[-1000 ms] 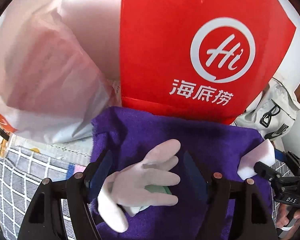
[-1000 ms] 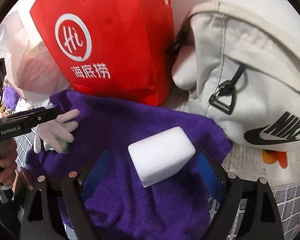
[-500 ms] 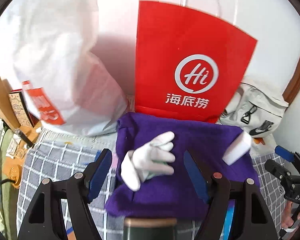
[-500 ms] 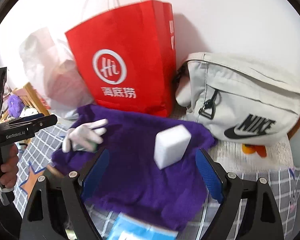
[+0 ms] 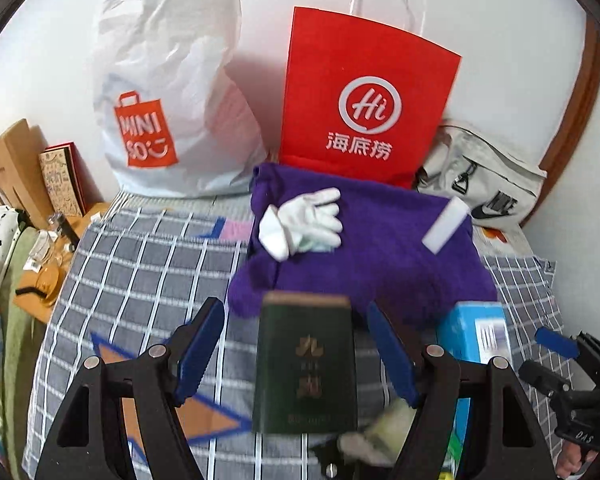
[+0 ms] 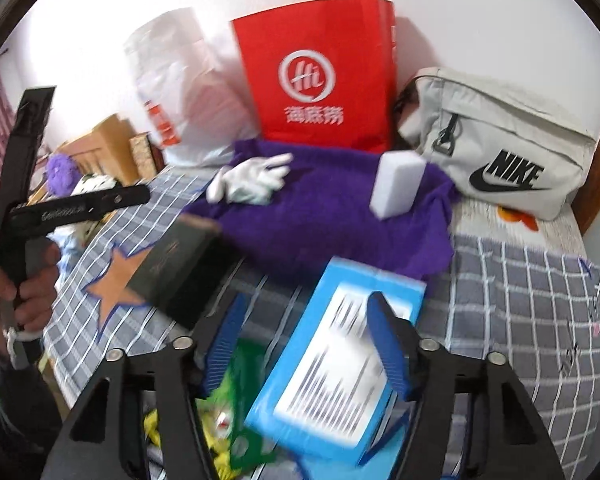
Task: Organize soft objects
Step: 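Move both open tools back toward the items on the bed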
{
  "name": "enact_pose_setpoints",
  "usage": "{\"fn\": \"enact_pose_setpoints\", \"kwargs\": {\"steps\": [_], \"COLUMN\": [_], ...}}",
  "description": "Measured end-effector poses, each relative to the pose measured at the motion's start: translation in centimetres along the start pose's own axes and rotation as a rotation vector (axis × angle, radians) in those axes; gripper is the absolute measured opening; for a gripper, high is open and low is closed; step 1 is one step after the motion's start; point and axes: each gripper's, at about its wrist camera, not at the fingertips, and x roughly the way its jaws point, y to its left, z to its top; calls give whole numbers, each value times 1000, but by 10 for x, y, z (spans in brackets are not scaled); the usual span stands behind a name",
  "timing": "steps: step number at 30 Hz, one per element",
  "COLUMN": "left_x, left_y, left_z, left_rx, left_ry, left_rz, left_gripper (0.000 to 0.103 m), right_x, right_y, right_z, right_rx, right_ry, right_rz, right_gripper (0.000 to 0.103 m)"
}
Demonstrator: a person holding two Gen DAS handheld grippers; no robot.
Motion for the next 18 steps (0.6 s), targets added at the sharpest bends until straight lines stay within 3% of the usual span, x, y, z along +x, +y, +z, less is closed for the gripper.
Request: {"fn": "enact_pose_setpoints", "kwargs": {"steps": [4, 8, 12, 18], "left_x": [-12, -22, -28, -28], "left_y": [6, 12, 15, 21], "left_z": [-25, -49, -72, -100], "left_rx": [-14, -32, -35, -36], "left_ry": [2, 4, 7, 23], "left_rz": [-2, -8, -10, -25], "left_gripper": [72, 72, 72, 72], "right_x": [-7, -5, 5, 25], "right_y": [16, 29, 35, 50], "right_z": [-32, -61, -80, -96], "right_rx": [-36, -47, -54, -115], "right_ry": [34, 61, 87, 119], "right_rz": [15, 9, 1, -45], "right_gripper": [43, 41, 28, 28]}}
